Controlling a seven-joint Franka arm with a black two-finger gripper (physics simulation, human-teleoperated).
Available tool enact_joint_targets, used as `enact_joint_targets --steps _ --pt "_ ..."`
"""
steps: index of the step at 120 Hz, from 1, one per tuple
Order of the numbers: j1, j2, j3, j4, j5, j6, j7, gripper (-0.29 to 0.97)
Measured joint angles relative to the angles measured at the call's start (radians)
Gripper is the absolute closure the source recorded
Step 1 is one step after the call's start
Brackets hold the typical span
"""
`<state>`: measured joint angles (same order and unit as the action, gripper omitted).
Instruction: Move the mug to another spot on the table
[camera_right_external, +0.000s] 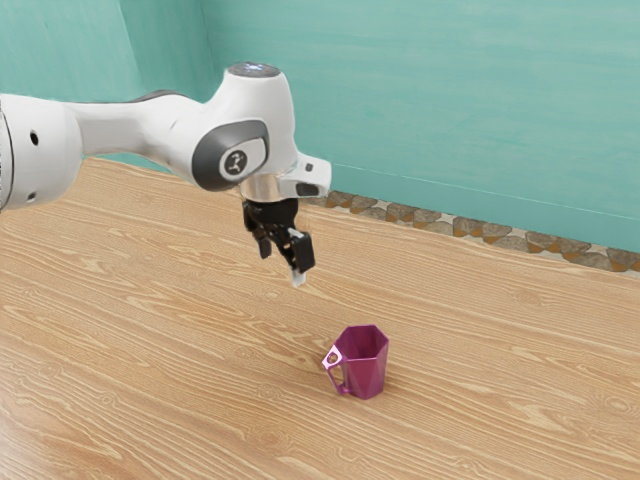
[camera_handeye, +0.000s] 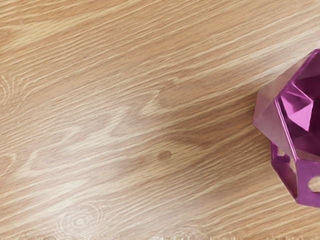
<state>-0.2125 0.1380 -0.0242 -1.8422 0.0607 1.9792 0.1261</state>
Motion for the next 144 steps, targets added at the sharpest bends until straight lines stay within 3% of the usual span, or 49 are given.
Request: enact_joint_targets --steps 21,54,72,108,144 --pt "-0.034 0.003 -0.003 -0.08 -0.115 0.006 0.012 0.0" --pt "-0.038 0.048 -0.051 -0.108 -0.203 -0.003 0.094 0.0" --pt "-0.032 0.122 -0.06 -0.104 -0.238 0.01 0.158 0.01" --pt "-0.03 0.208 -0.062 -0.106 -0.284 0.168 0.291 0.03" --pt "-0.031 0.239 -0.062 -0.133 -0.299 0.291 0.37 0.25"
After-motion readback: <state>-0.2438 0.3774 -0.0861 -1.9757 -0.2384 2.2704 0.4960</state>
